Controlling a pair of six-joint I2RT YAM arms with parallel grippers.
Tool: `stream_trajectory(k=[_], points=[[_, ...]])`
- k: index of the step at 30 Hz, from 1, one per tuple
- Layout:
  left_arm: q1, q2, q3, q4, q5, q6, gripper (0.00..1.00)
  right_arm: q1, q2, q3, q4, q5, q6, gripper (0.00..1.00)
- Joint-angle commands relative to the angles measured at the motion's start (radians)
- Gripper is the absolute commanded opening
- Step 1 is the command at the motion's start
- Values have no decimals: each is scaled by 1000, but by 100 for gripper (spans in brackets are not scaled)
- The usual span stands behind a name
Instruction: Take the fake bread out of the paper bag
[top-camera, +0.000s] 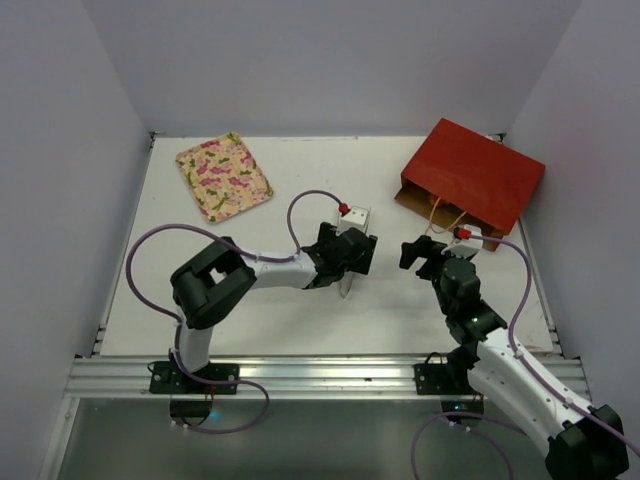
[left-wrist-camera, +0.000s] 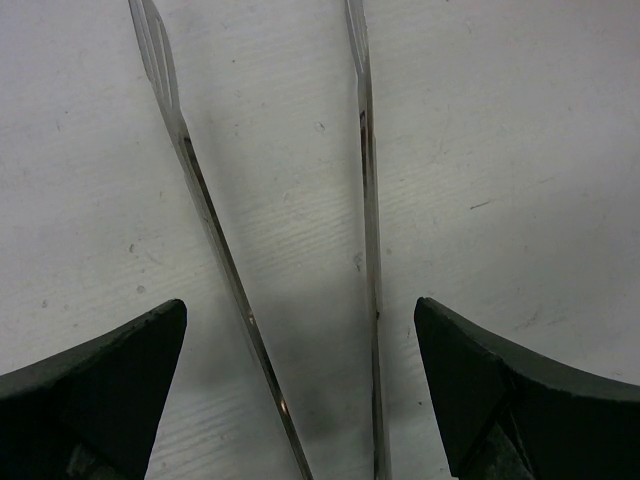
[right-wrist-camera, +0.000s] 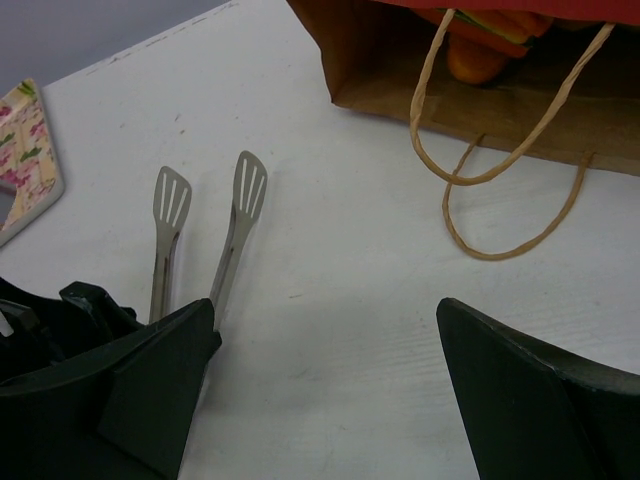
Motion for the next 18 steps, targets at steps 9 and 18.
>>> stream_trajectory(k=[9,18], points=[[-11,67,53,14,-53,-49,96,1,-23,0,0,39,7,99],[-14,78,72,-9,-49,-54,87,1,-14,3,0,39,9,99]])
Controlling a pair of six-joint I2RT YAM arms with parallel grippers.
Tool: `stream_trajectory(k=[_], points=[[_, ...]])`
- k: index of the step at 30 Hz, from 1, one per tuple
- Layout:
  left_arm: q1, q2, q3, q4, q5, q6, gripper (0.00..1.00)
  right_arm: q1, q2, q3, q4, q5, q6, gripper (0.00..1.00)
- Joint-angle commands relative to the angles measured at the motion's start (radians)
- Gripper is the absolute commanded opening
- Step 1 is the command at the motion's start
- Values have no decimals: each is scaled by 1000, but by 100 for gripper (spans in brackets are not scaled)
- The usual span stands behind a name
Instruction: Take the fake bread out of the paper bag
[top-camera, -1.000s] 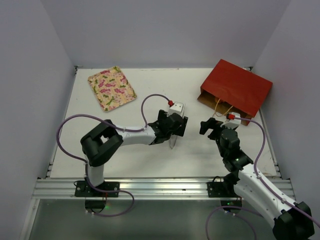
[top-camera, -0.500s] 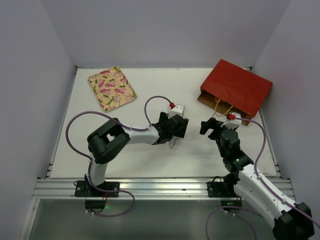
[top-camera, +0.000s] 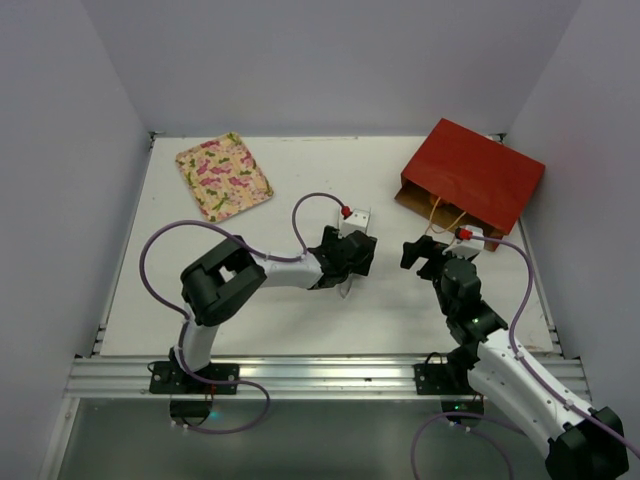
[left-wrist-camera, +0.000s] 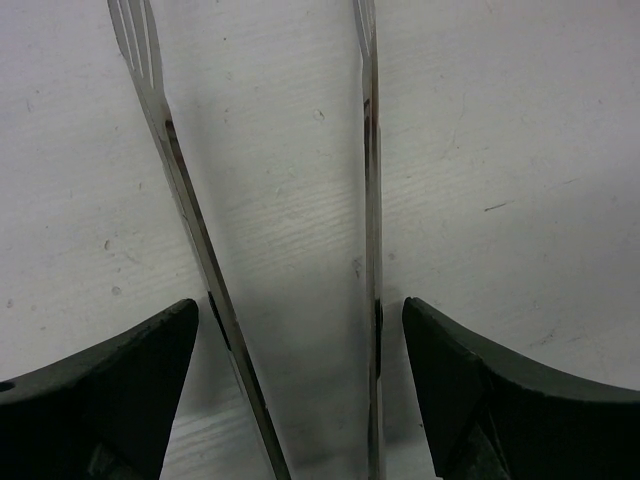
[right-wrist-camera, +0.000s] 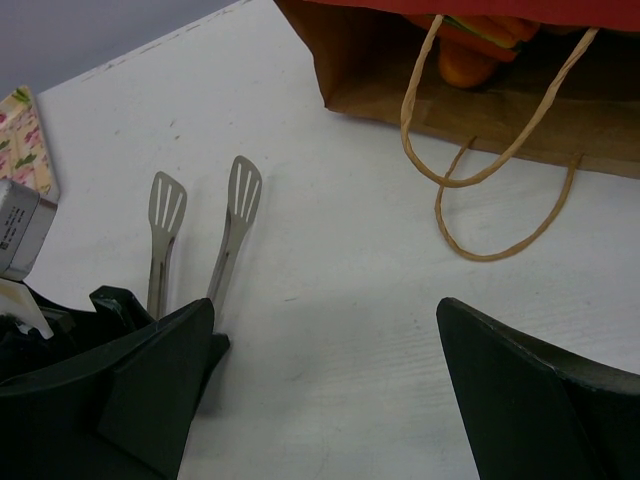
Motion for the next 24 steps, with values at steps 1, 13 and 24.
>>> stream_trajectory(k=[1,13,24], points=[[-8,12,39,-2,-24,-22,85,1,-2,4,7,21,10,99],[-25,-2,5,-11,-45,-64,81,1,-4,4,2,31,9,99],[-38,47,11,-13,-64,-85,72,1,4,9,-2,31,10,99]])
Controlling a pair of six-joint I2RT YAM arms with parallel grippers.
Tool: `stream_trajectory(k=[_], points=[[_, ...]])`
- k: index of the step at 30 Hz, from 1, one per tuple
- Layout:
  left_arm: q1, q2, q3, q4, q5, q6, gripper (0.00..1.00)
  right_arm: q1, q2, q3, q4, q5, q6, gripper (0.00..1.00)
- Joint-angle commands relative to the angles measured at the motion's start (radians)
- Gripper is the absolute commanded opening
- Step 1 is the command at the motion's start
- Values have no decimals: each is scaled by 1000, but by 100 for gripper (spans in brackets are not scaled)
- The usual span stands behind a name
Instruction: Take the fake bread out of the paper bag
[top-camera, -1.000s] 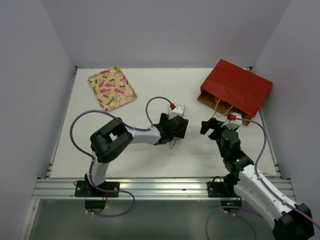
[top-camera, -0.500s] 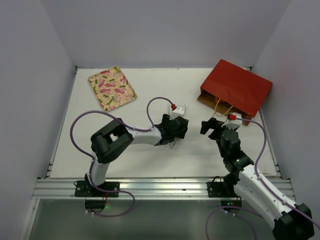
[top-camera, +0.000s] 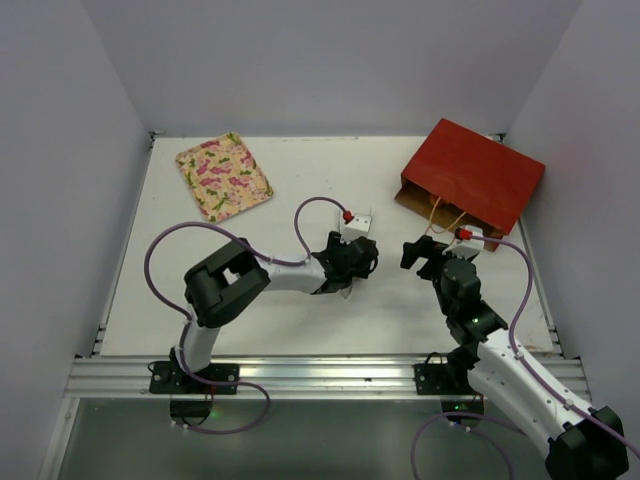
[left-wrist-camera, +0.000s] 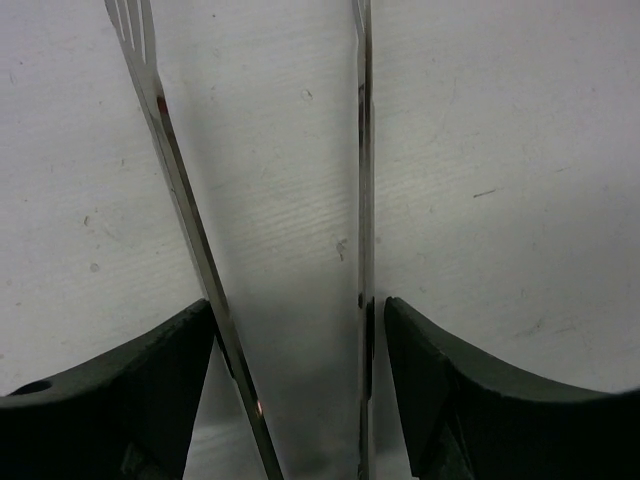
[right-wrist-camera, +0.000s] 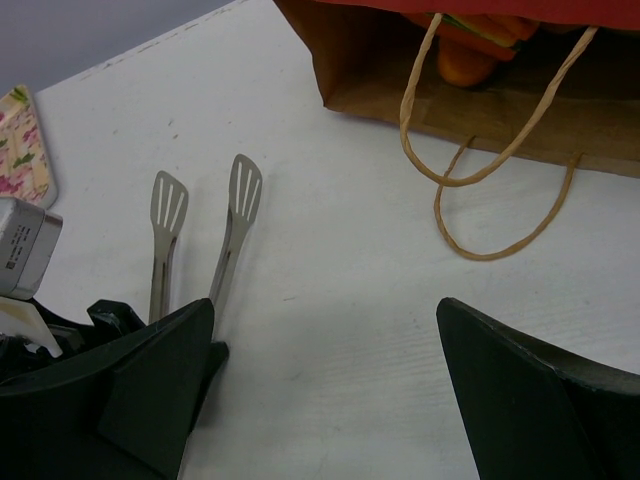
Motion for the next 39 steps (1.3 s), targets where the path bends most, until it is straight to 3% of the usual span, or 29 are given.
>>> stream_trajectory(k=[1,11,28,31,35,38,39], points=[[-6,43,19,0,-33,-35,68,1,2,7,-3,28,10,99],[-17,31,1,-16,-74,-42,50,1,2,7,0,33,14,99],[-19,-238,-209,32,41,33,44,1,-6,2,8,28,14,99],[-17,-300,-245,69,90,56,44,1,12,2,23,5,12,99],[-17,-351,-291,161,255,112,43,1,35,5,46,-35,3,97],[-17,-373,-311,184,311,119,38,1,46,5,69,-72,-5,95],[-16,-377,-317,191,317,117,33,0,46,5,71,-75,-5,93]])
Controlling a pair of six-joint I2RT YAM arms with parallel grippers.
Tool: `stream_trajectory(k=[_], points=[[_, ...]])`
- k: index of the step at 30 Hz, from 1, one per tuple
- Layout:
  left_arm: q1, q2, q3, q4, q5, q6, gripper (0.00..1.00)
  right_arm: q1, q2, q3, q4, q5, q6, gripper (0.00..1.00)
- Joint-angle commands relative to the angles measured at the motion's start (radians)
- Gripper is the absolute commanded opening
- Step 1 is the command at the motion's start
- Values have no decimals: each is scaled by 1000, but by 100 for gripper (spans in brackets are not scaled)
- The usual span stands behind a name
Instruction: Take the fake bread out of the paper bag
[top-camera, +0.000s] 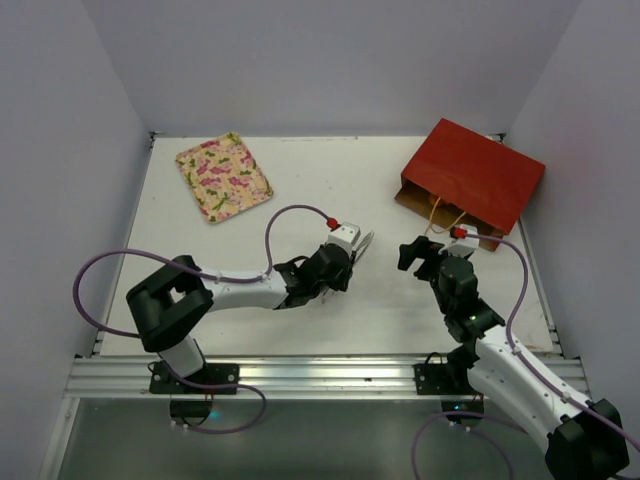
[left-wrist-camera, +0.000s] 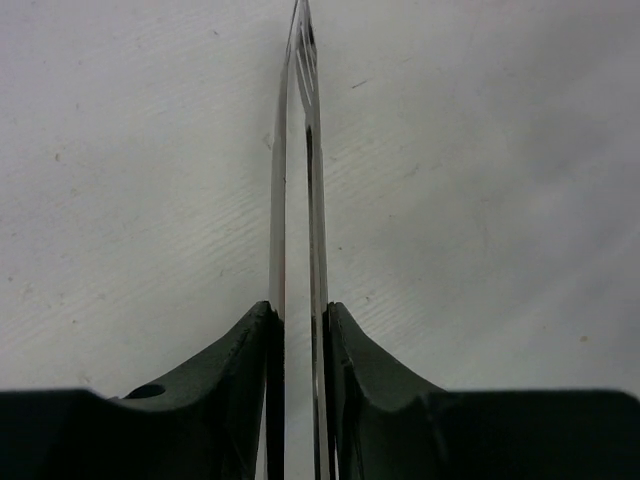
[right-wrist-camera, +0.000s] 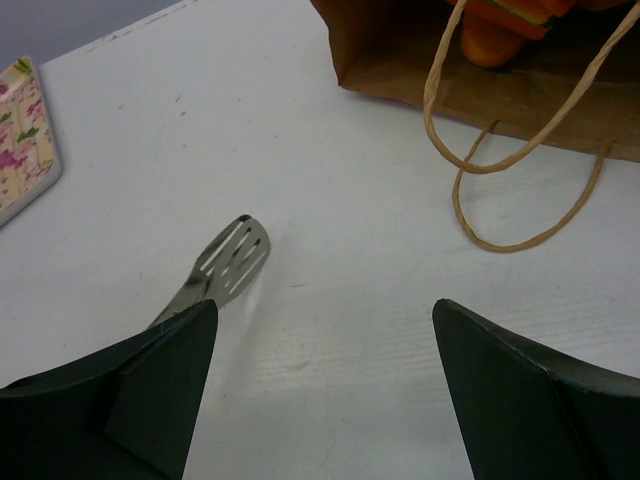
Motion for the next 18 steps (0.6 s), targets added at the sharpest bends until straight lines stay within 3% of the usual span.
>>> stream_trajectory(k=[1,8,18], points=[[-3,-47,-31,104,94,34,31,1,4,5,56,-39,-8,93],[-3,-110,-62,99,65,26,27,1,-13,10,44,-29,-9,86],[-3,-175,-37,-5,-8,-4,27,1,-96,22,-45,79,-28,90]])
